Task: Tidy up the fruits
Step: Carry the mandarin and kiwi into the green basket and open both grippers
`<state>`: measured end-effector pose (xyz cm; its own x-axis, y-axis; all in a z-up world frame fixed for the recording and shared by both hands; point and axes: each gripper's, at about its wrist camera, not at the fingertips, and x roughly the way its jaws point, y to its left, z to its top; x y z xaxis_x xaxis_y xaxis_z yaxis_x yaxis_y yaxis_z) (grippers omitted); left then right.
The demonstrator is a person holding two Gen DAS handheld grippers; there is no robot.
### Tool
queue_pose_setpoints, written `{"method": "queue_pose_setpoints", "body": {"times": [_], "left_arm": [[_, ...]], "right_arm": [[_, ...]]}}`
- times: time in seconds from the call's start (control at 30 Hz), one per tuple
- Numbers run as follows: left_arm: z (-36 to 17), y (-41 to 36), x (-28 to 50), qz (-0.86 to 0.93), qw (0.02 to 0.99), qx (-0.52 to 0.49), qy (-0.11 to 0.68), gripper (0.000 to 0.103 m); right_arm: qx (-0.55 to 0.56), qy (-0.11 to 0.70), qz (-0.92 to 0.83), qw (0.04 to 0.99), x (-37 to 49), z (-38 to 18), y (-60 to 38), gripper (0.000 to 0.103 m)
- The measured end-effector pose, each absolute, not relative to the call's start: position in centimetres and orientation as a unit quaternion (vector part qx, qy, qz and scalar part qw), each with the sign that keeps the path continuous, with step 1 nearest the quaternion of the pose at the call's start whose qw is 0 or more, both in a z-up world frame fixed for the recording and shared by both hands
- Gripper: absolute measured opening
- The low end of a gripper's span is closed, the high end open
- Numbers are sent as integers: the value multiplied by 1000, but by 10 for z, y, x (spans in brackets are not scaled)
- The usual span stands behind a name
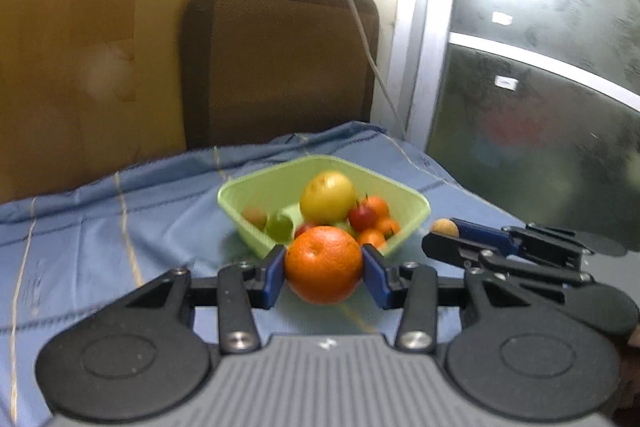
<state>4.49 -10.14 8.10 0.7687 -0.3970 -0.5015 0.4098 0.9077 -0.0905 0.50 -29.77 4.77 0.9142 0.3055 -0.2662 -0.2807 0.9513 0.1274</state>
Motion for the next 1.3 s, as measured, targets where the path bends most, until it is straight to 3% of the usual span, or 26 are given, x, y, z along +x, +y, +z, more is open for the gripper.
{"method": "queue_pose_setpoints", "body": {"times": [0.47, 0.7, 0.83, 0.93, 1.3], "left_arm": [[56, -134, 143, -174, 928, 1, 330, 41], [55, -139, 141, -159, 931, 10, 327, 42], [59, -142, 133, -146, 935, 24, 321, 46], [65, -142, 123, -141, 939, 32, 311, 52], [84, -135, 81, -125, 950, 37, 285, 55]], "right_arm": [[33, 162, 175, 971, 90, 41, -312, 26], [21, 165, 176, 970, 94, 37, -304, 26], [17, 161, 175, 971, 91, 38, -301, 34], [14, 155, 174, 973, 86, 40, -299, 34], [37, 132, 166, 977, 46, 49, -293, 34]]}}
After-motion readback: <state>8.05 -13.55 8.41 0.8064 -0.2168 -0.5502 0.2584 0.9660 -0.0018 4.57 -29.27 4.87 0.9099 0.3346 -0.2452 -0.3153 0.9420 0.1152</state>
